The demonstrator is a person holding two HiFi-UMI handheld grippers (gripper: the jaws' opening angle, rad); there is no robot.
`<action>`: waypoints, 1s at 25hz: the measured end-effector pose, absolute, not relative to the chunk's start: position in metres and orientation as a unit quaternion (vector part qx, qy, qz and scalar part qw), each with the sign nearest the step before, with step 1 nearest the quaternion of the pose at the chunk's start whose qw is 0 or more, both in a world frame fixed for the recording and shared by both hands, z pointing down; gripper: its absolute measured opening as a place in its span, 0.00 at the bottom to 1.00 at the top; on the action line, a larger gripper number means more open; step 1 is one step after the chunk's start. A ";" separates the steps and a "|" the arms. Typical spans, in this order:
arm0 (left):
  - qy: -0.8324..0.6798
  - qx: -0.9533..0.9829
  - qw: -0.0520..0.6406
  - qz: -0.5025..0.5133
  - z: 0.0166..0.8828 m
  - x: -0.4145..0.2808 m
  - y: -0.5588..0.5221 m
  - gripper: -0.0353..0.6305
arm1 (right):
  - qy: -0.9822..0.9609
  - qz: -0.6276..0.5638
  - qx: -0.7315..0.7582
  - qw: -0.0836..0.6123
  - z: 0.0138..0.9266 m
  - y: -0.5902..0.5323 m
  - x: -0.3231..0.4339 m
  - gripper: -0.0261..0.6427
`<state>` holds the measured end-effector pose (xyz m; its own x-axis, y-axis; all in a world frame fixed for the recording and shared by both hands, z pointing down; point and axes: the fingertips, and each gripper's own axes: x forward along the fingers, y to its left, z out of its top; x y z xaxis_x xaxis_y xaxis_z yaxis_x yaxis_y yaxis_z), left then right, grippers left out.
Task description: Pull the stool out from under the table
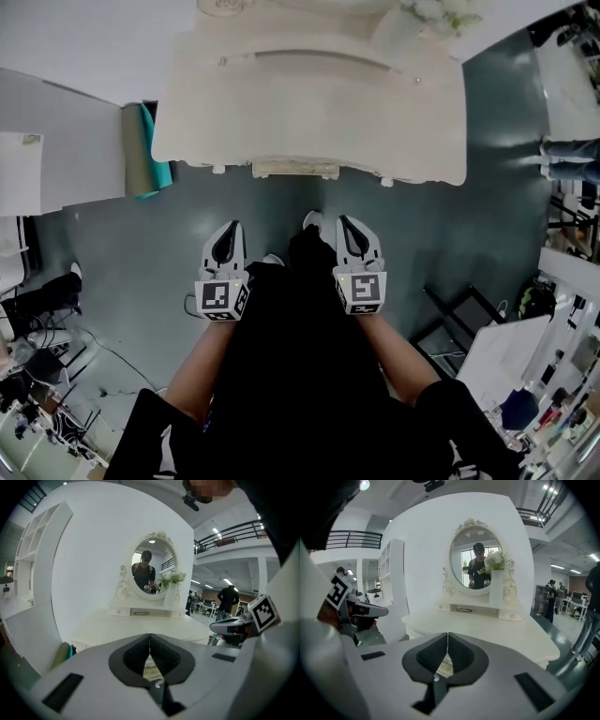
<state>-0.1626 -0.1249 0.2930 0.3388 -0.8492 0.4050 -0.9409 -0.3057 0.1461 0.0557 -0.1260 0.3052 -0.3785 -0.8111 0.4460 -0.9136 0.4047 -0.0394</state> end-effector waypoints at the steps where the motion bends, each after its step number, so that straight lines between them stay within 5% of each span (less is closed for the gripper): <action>1: -0.563 0.795 0.186 0.128 0.305 -0.164 -0.126 0.07 | -0.820 0.146 0.521 0.185 0.315 -0.126 0.053 0.07; 25: -0.534 0.809 0.160 0.186 0.566 -0.181 -0.150 0.08 | -0.833 0.104 0.485 0.246 0.573 -0.150 0.037 0.07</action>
